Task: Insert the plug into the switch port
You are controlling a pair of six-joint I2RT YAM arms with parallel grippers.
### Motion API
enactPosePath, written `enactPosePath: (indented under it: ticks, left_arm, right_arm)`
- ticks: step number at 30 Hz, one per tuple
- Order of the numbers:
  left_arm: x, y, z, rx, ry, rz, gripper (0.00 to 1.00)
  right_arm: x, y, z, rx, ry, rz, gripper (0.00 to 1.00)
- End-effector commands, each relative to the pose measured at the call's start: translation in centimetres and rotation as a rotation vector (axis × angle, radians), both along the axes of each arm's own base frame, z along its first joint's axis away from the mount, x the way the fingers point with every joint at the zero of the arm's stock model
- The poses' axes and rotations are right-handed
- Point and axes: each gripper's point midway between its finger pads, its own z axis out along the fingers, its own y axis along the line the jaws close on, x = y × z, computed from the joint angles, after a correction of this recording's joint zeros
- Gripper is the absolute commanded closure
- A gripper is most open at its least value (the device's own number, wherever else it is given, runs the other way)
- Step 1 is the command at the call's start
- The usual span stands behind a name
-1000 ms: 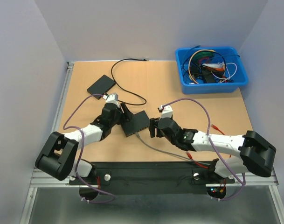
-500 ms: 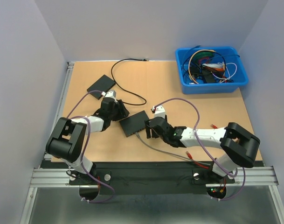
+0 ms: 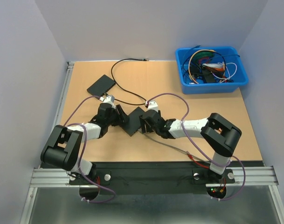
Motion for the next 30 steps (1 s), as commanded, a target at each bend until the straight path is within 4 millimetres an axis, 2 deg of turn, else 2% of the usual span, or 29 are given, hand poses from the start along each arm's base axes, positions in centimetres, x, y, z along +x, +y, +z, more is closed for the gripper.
enactPosePath:
  ticks: [1, 6, 9, 10, 12, 13, 14, 17, 18, 21, 23, 24, 26, 27, 30]
  left_arm:
    - [-1.0, -0.4, 1.1, -0.044, -0.014, -0.017, 0.39]
    - [-1.4, -0.2, 1.8, -0.049, -0.029, -0.01, 0.39]
    - [-1.2, 0.1, 2.2, -0.034, -0.037, -0.005, 0.39]
    - [-1.1, 0.3, 2.1, -0.017, -0.034, 0.003, 0.39]
    - [-0.9, 0.6, 2.3, -0.002, -0.043, 0.008, 0.39]
    - [-0.6, 0.7, 2.7, 0.01, -0.056, 0.01, 0.39]
    - [-0.5, 0.8, 2.7, 0.02, -0.054, 0.008, 0.39]
    - [0.0, 0.5, 3.4, 0.035, -0.074, -0.02, 0.39]
    - [0.3, 0.2, 3.8, 0.033, -0.081, -0.033, 0.39]
    - [0.4, 0.5, 4.4, 0.059, -0.089, -0.032, 0.4]
    - [0.5, 1.0, 5.0, 0.065, -0.11, -0.013, 0.4]
    - [0.4, 1.2, 4.9, 0.072, -0.112, 0.0, 0.4]
    - [0.4, 1.3, 5.2, 0.07, -0.118, 0.009, 0.4]
    - [0.2, 1.4, 5.0, 0.071, -0.117, 0.006, 0.4]
    - [0.0, 1.4, 5.3, 0.07, -0.123, 0.006, 0.4]
  right_arm:
    - [1.7, 3.3, 2.3, 0.096, -0.043, 0.031, 0.27]
    - [2.3, 4.6, 2.2, 0.102, -0.04, 0.05, 0.29]
    - [2.3, 4.0, 2.8, 0.1, -0.057, 0.037, 0.29]
    - [2.1, 3.4, 2.7, 0.087, -0.06, 0.033, 0.29]
    - [2.0, 2.5, 4.1, 0.079, -0.091, 0.024, 0.29]
    - [2.0, 1.5, 4.2, 0.046, -0.099, 0.001, 0.29]
    - [1.9, 0.7, 5.4, 0.041, -0.119, -0.01, 0.29]
    - [1.5, -2.7, 6.4, -0.046, -0.137, -0.083, 0.29]
    - [1.0, -4.6, 7.5, -0.079, -0.146, -0.12, 0.29]
    - [-1.3, -8.0, 9.0, -0.088, -0.118, -0.165, 0.31]
    - [-2.8, -9.0, 9.1, -0.053, -0.068, -0.19, 0.37]
    - [-4.2, -9.7, 9.1, -0.046, -0.019, -0.178, 0.43]
    - [-5.6, -10.2, 8.9, -0.011, 0.049, -0.206, 0.49]
    - [-7.0, -11.2, 8.2, -0.041, 0.107, -0.213, 0.53]
    - [-9.2, -13.0, 7.0, -0.059, 0.207, -0.274, 0.57]
